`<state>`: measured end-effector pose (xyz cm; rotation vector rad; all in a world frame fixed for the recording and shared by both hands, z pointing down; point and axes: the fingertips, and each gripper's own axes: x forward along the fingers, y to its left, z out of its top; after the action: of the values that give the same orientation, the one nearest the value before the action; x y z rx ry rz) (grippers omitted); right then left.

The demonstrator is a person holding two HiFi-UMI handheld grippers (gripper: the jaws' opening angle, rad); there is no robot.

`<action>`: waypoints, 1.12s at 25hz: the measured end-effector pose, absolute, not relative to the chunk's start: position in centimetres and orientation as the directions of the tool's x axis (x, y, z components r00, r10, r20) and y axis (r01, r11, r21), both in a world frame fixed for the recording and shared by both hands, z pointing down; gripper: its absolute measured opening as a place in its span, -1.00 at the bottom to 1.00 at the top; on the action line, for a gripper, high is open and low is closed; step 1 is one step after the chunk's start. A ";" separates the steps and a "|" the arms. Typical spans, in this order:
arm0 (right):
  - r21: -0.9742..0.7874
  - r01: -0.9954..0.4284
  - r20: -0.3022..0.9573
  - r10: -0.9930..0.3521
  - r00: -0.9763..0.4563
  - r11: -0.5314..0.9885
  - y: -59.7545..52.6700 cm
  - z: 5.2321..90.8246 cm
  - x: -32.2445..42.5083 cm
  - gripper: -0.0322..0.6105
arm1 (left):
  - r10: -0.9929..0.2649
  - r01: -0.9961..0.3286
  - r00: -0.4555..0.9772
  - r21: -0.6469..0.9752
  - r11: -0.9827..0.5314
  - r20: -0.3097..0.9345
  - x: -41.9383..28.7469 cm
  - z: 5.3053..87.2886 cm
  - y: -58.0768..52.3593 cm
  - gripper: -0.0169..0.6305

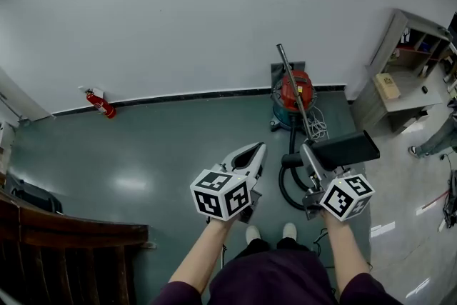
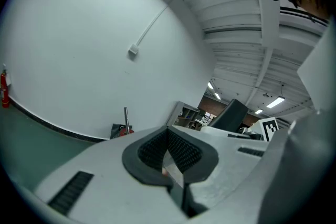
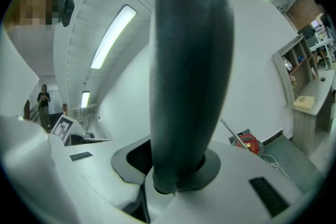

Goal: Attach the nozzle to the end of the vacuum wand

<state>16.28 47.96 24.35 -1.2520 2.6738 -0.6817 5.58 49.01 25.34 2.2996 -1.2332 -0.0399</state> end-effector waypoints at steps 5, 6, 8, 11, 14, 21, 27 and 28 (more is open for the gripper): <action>-0.443 -0.727 0.091 -0.780 -0.619 0.525 47.8 24.7 16.0 -0.61 | -0.770 -0.759 0.596 0.473 -0.448 0.226 3.9 26.3 48.6 -0.94; -0.442 -0.732 0.094 -0.785 -0.613 0.518 47.7 24.9 16.2 -0.61 | -0.768 -0.756 0.599 0.476 -0.449 0.227 3.8 26.4 48.4 -0.94; -0.445 -0.738 0.099 -0.792 -0.603 0.507 47.2 25.2 16.5 -0.61 | -0.761 -0.752 0.606 0.479 -0.453 0.231 3.8 26.7 47.9 -0.94; -0.446 -0.747 0.100 -0.802 -0.588 0.492 45.8 25.5 16.7 -0.61 | -0.748 -0.744 0.619 0.485 -0.460 0.240 3.9 27.4 46.5 -0.94; -0.449 -0.751 0.098 -0.808 -0.580 0.484 44.0 26.0 16.7 -0.61 | -0.733 -0.738 0.631 0.487 -0.468 0.252 4.1 28.3 44.9 -0.94; -0.467 -0.747 0.107 -0.808 -0.580 0.474 38.3 27.5 16.2 -0.61 | -0.712 -0.736 0.643 0.487 -0.471 0.283 4.4 29.9 39.4 -0.94; -0.485 -0.745 0.114 -0.812 -0.572 0.457 32.1 27.8 16.9 -0.61 | -0.692 -0.733 0.651 0.495 -0.466 0.313 4.8 30.6 33.3 -0.94; -0.487 -0.746 0.116 -0.813 -0.571 0.455 31.1 27.8 17.1 -0.61 | -0.689 -0.733 0.652 0.497 -0.466 0.317 5.1 30.6 32.3 -0.94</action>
<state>17.14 31.07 27.84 -1.3814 2.5633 -0.7555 5.07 32.30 30.63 2.2617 -1.0987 0.0945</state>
